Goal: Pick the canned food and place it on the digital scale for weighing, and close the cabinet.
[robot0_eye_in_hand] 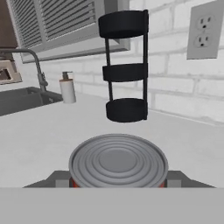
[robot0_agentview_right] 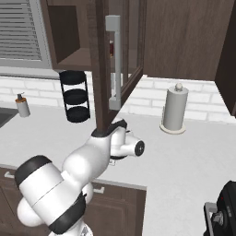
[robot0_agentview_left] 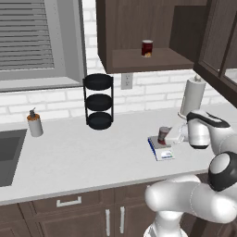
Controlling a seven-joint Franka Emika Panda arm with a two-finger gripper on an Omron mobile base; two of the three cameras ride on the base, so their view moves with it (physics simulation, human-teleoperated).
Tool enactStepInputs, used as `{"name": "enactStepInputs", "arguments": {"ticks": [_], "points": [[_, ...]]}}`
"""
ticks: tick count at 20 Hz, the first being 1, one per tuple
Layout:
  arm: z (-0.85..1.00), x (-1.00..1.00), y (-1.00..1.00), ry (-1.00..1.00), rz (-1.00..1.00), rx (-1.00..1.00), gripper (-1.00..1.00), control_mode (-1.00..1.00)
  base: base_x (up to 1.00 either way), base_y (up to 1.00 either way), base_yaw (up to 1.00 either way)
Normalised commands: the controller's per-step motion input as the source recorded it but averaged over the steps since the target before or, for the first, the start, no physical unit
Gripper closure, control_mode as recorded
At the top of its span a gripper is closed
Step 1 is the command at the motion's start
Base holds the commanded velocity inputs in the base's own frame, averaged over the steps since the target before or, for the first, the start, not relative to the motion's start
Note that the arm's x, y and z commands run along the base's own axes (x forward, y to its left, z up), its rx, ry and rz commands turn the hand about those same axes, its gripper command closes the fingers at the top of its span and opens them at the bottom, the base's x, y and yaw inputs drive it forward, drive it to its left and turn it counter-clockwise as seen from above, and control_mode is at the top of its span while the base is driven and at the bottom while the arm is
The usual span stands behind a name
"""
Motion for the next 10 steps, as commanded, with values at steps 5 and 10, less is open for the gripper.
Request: {"name": "enactStepInputs", "arguments": {"ticks": [5, 10], "points": [[-0.19, 0.02, 0.0, 0.0, 0.0, 0.0, 1.0, -1.0, 0.0, 0.0, 0.0], [-0.19, 0.01, 0.0, 0.0, 0.0, 0.0, 1.0, -1.0, 0.0, 0.0, 0.0]]}}
